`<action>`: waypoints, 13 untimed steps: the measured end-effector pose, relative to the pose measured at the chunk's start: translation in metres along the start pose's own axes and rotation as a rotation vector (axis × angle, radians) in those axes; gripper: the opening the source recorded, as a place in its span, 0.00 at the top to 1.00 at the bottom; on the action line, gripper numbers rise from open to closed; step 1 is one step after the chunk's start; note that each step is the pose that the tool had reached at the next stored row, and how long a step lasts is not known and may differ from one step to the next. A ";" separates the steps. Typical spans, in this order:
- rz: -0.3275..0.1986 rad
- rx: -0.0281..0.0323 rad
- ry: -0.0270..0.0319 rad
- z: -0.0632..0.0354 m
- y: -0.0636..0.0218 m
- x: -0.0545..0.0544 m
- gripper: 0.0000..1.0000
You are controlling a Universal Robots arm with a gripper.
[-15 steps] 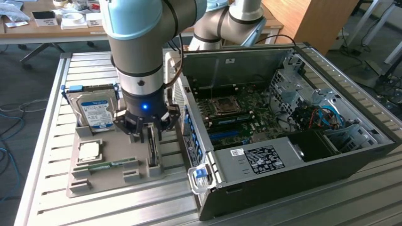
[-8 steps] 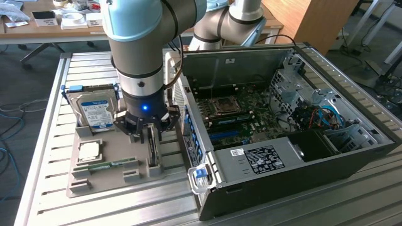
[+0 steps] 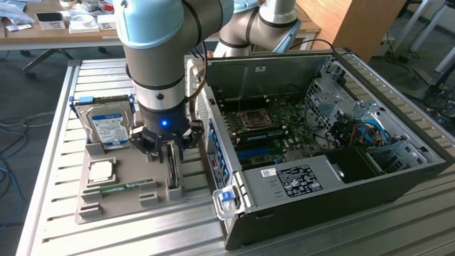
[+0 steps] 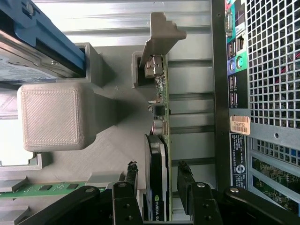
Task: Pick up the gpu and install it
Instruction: 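Pick up the gpu and move the gpu toward the slot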
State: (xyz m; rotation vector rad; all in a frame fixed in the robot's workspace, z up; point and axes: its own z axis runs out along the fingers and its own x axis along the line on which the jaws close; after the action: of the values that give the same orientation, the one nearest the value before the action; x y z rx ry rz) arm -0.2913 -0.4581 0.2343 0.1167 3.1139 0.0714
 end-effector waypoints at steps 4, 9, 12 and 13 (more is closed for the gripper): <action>0.000 -0.0002 -0.0002 0.0003 0.0001 -0.001 0.53; 0.000 -0.0001 -0.0001 0.0002 0.0001 -0.001 0.53; 0.000 -0.0002 -0.0001 0.0002 0.0001 -0.001 0.53; 0.000 -0.0002 -0.0002 0.0002 0.0001 -0.001 0.53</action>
State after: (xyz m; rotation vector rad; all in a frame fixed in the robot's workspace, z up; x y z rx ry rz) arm -0.2903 -0.4581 0.2341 0.1167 3.1137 0.0716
